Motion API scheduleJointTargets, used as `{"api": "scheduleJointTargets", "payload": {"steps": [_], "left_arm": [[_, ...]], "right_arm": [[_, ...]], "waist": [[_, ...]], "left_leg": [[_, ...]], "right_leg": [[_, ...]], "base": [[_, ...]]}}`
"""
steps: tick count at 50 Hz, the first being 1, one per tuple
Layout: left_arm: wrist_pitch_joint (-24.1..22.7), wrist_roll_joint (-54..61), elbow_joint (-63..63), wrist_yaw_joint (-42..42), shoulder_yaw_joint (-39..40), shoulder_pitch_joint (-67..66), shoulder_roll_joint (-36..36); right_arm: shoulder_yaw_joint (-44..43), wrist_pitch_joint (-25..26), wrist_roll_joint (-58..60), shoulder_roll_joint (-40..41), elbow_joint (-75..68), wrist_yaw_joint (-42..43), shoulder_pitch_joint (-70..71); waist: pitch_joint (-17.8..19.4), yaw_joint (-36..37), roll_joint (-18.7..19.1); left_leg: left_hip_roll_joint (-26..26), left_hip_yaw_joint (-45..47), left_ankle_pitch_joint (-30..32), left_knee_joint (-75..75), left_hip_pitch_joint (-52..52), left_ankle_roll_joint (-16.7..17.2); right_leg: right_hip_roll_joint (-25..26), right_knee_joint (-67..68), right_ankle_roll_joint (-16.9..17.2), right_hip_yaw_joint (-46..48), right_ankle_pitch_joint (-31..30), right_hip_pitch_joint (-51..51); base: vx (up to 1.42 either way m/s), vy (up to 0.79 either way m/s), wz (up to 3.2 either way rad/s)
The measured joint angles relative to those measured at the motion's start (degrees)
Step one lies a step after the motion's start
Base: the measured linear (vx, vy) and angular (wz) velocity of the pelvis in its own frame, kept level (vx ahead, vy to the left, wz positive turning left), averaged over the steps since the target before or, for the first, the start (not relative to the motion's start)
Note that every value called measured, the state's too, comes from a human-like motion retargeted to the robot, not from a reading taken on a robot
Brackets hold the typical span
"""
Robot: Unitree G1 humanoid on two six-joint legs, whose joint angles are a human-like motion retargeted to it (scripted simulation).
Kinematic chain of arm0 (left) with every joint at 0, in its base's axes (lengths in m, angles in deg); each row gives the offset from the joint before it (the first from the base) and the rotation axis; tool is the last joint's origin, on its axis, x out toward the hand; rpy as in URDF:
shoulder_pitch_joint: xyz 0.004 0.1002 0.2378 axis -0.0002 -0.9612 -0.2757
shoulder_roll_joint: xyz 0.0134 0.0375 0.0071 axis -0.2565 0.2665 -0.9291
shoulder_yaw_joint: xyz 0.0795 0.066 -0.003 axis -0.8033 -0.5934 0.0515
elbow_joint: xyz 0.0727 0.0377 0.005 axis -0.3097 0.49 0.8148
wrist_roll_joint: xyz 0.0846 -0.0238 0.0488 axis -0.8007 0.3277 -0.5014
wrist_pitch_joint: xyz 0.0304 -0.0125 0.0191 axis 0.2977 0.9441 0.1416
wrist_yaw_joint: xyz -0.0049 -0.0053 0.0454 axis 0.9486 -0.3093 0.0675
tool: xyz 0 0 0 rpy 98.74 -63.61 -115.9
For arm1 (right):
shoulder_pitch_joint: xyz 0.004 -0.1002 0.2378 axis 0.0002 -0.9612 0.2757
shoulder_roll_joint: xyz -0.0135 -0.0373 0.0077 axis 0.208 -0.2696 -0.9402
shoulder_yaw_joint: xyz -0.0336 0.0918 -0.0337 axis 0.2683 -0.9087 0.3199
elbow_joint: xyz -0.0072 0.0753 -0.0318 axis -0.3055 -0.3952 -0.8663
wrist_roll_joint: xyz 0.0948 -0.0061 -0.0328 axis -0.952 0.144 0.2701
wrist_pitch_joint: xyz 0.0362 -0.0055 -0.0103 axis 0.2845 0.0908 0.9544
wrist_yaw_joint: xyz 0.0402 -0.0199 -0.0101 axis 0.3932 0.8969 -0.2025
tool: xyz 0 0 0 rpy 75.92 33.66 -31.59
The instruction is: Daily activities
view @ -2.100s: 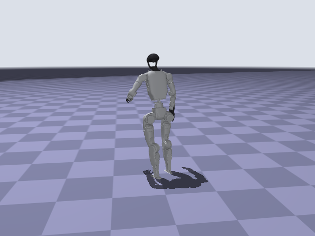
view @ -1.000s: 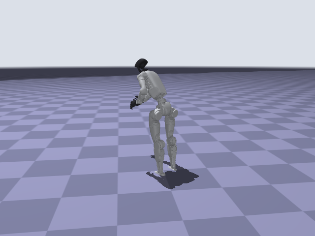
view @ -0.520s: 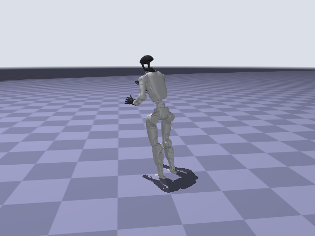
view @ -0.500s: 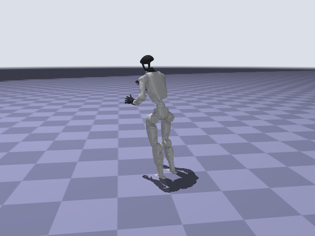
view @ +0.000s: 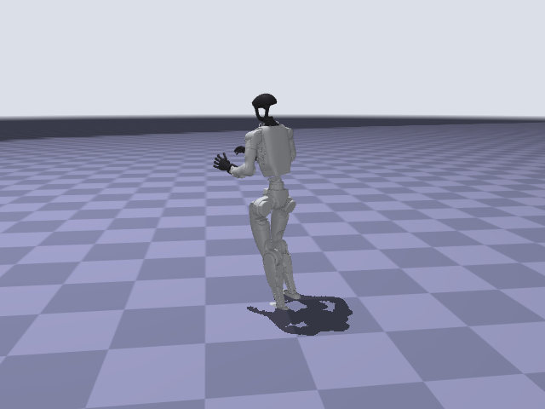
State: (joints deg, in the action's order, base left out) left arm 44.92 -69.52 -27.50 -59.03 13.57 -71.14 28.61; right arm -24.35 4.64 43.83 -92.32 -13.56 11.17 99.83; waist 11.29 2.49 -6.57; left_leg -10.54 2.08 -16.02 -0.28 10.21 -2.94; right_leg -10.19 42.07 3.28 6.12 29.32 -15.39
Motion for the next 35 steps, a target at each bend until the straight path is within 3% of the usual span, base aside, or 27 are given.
{"api": "scheduleJointTargets", "payload": {"steps": [13,35], "left_arm": [[0.61,3.96,-2.67,6.59,0.93,-1.93,-2.15],[3.42,14.23,-2.22,19.5,1.46,-4.34,-2.04]], "right_arm": [[5.68,0.24,-5.89,3.75,-3.63,-3.27,3.26],[5.17,0.57,-22.47,7.71,-5.12,-9.87,-1.62]], "waist": [[-0.45,4.52,2.2],[-2.38,6.43,4.7]], "left_leg": [[1.49,-3.01,-3.95,5.92,0.61,-0.17],[4.72,-7.35,-7.18,11.13,-3.27,1.28]], "right_leg": [[1.26,-5.19,-2.22,2.64,0.08,6.63],[3.07,-8.21,-5.79,9.03,0.59,9.49]], "base": [[0.06,-0.03,0.28],[0.02,-0.06,0.36]]}}
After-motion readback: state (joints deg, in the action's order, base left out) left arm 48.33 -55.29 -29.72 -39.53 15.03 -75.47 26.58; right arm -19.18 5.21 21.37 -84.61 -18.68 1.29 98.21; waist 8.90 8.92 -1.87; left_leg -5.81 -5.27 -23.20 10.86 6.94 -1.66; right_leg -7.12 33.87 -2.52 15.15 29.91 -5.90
